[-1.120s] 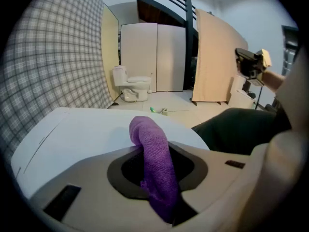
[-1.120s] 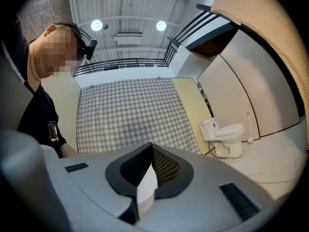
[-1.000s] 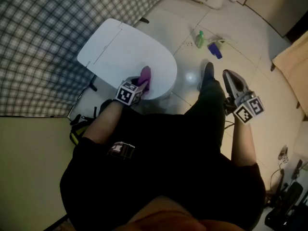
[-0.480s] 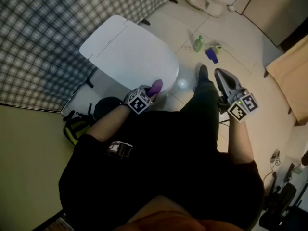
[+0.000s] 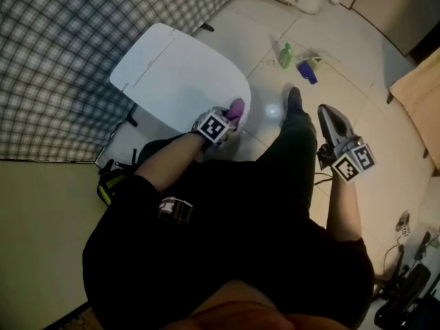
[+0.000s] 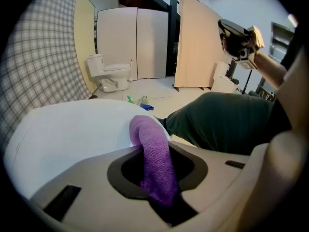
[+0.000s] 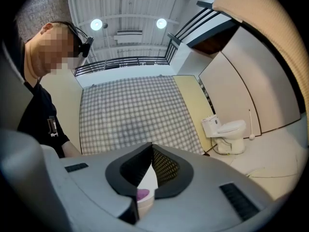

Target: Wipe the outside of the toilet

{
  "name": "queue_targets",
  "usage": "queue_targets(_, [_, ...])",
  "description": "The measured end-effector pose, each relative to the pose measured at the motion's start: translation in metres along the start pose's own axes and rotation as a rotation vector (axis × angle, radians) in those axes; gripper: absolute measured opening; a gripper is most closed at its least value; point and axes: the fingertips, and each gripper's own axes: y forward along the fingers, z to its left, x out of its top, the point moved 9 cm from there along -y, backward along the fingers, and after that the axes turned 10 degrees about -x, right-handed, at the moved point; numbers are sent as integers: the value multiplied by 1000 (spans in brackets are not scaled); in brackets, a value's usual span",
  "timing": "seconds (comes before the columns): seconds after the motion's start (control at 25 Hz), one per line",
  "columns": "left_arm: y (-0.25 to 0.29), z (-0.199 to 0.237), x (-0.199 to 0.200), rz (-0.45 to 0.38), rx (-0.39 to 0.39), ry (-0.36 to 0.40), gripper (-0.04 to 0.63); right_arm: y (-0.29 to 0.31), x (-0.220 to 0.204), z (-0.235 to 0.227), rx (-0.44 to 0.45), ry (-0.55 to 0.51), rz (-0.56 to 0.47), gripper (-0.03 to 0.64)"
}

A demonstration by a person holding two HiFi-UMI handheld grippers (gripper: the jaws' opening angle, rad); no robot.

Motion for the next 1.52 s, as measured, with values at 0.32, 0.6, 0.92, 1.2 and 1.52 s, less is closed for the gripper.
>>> queue_targets(0.32, [41, 54, 69, -19, 40, -66, 91, -10, -15, -57, -57, 75, -14, 3])
queue_targets(0.6, [54, 86, 114, -64, 86, -114, 91, -17, -10, -87, -91, 99, 17, 3])
queue_targets(0.92, [18, 71, 84, -197, 79, -209, 91, -8, -4, -62, -61, 64, 14, 3])
queue_targets(1.2, [-98, 69, -1, -331, 190, -305, 91, 27, 11, -2, 57, 15, 27, 3])
queue_targets(1.52, [-227, 130, -142, -473, 420, -528, 91, 55, 9, 71, 147, -48, 58, 3])
